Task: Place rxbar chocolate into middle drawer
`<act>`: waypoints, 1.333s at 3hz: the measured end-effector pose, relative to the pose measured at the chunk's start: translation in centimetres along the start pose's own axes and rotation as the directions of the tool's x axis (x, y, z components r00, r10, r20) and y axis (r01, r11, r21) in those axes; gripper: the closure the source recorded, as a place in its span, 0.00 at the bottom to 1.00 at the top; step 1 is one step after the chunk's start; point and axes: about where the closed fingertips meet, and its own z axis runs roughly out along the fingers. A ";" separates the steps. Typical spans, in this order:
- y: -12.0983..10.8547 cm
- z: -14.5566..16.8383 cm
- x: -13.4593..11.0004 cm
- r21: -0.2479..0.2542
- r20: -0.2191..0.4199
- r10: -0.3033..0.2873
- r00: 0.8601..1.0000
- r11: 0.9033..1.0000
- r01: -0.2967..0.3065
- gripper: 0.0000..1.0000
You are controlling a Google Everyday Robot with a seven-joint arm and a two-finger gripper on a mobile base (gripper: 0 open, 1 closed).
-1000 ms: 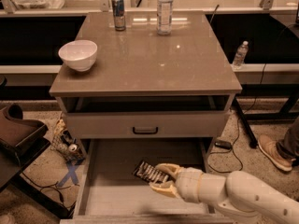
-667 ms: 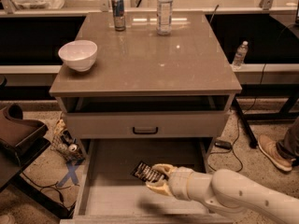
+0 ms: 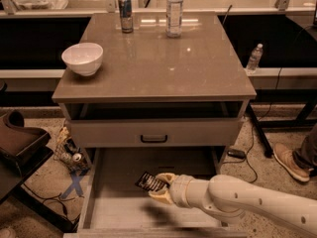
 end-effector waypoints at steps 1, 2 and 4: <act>-0.1 1.0 0.5 -0.025 0.032 0.012 0.999 1.000 -0.011 1.00; 0.1 4.0 2.6 -0.119 0.064 -0.007 0.998 0.993 0.015 1.00; 0.7 8.8 5.8 -0.305 0.047 -0.052 0.998 0.950 0.064 1.00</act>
Offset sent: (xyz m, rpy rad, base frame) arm 0.0180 0.0330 -0.0937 0.1328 0.0695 0.2675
